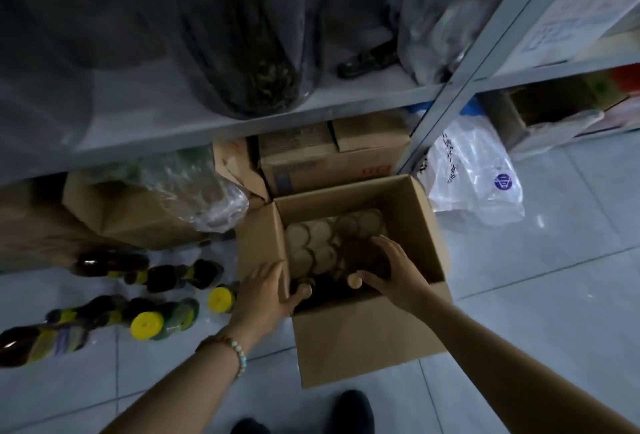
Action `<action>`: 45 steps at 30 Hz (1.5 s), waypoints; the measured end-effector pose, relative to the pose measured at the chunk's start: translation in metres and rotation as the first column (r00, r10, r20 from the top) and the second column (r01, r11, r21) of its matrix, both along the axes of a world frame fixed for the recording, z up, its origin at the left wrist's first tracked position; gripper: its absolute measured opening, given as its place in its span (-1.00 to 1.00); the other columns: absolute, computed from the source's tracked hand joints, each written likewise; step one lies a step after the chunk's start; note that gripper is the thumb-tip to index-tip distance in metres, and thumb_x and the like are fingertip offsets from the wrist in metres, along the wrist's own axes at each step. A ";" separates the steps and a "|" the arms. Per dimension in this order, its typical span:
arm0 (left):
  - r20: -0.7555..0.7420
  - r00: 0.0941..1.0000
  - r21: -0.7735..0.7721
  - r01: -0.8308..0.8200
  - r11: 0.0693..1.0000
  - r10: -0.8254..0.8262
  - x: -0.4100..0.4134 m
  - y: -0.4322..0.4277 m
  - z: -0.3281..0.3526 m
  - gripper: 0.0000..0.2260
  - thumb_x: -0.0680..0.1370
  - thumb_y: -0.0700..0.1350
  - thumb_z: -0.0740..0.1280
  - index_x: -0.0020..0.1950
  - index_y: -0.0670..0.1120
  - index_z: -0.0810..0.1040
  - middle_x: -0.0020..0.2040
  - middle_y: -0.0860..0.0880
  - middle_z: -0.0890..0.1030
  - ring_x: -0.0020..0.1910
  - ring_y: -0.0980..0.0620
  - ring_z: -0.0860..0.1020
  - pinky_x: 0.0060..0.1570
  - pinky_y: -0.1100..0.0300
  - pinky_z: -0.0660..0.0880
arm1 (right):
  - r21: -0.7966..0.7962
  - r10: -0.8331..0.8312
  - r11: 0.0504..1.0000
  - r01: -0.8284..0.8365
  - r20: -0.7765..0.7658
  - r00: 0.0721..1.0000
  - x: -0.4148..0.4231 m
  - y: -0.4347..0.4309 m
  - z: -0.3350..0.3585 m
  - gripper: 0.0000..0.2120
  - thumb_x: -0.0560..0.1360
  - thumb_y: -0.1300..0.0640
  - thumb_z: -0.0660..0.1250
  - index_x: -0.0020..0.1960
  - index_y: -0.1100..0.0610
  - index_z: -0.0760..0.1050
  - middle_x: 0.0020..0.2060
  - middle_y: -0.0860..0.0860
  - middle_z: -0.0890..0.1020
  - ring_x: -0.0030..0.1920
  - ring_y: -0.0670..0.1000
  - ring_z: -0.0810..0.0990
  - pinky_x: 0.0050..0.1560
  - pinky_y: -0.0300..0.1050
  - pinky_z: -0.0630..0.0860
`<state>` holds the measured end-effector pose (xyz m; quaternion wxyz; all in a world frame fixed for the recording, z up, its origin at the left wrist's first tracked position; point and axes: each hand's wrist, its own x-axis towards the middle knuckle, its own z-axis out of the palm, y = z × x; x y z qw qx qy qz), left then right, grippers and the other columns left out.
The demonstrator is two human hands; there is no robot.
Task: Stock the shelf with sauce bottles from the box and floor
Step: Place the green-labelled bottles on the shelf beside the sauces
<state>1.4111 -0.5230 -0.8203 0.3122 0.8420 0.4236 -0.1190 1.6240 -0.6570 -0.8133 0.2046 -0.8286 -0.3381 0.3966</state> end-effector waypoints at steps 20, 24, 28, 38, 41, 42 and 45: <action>0.031 0.957 0.170 0.281 0.945 -0.290 0.034 -0.002 -0.115 -0.62 0.55 0.00 0.30 0.35 -0.03 0.44 0.41 0.01 0.39 0.51 -0.03 0.10 0.44 0.20 -0.16 | -0.081 0.083 0.993 -0.082 0.019 0.996 -0.008 -0.002 -0.115 -0.65 0.49 0.05 0.35 0.27 -0.07 0.46 0.09 -0.03 0.61 0.08 0.00 0.56 0.09 -0.05 0.54; -0.043 0.992 0.147 0.123 0.982 -0.117 0.064 0.002 -0.114 -0.70 0.60 -0.03 0.19 0.32 -0.04 0.35 0.17 -0.08 0.54 0.15 -0.06 0.46 0.14 0.13 0.34 | -0.018 0.036 0.999 -0.034 0.103 0.994 0.002 0.008 -0.124 -0.66 0.58 -0.01 0.19 0.34 -0.06 0.35 0.16 -0.02 0.56 0.08 0.02 0.55 0.01 -0.06 0.53; 0.016 0.999 0.006 0.033 0.999 -0.033 0.083 0.010 -0.117 -0.72 0.59 -0.05 0.22 0.27 -0.07 0.29 0.05 -0.08 0.56 -0.10 -0.06 0.54 -0.18 0.06 0.47 | 0.026 -0.081 0.997 0.079 0.141 0.987 0.011 0.017 -0.135 -0.71 0.53 0.04 0.28 0.23 0.00 0.38 -0.01 -0.04 0.57 -0.03 0.03 0.57 -0.07 -0.01 0.55; 0.298 0.899 -0.305 -0.228 0.925 0.320 0.067 0.010 -0.098 -0.82 0.47 -0.23 0.40 0.04 -0.17 0.48 -0.04 -0.16 0.56 -0.01 -0.15 0.54 0.02 -0.18 0.51 | 0.046 -0.031 0.999 0.023 0.170 0.985 0.012 0.012 -0.102 -0.77 0.42 0.07 0.43 0.04 0.05 0.49 -0.15 -0.03 0.60 -0.08 0.03 0.57 -0.07 -0.02 0.53; 0.429 0.820 -0.307 -0.262 0.915 0.379 0.059 0.019 -0.048 -0.82 0.43 -0.26 0.44 -0.04 -0.14 0.50 -0.15 -0.04 0.56 -0.08 -0.10 0.56 -0.05 -0.23 0.53 | 0.109 -0.008 0.994 -0.017 0.223 0.975 0.021 0.012 -0.046 -0.73 0.40 0.05 0.44 0.06 0.04 0.48 -0.13 -0.02 0.64 -0.09 0.04 0.59 -0.10 -0.04 0.52; 0.474 0.809 -0.272 -0.242 0.931 0.348 0.058 0.024 -0.025 -0.82 0.42 -0.23 0.45 -0.04 -0.11 0.51 -0.16 0.01 0.56 -0.10 -0.04 0.57 -0.08 -0.19 0.55 | 0.151 -0.045 0.988 0.011 0.221 0.974 0.025 0.012 -0.021 -0.71 0.38 0.05 0.46 0.05 0.03 0.47 -0.15 -0.03 0.63 -0.11 0.04 0.59 -0.13 -0.07 0.51; 0.556 0.812 -0.054 -0.175 0.983 0.175 0.055 0.043 0.061 -0.83 0.44 0.01 0.41 -0.03 0.06 0.49 -0.19 0.13 0.57 -0.18 0.15 0.56 -0.20 0.12 0.56 | 0.278 -0.134 0.958 0.072 0.210 0.968 0.038 0.011 0.066 -0.67 0.34 0.07 0.51 -0.02 0.03 0.41 -0.18 -0.05 0.62 -0.18 0.03 0.57 -0.20 -0.08 0.46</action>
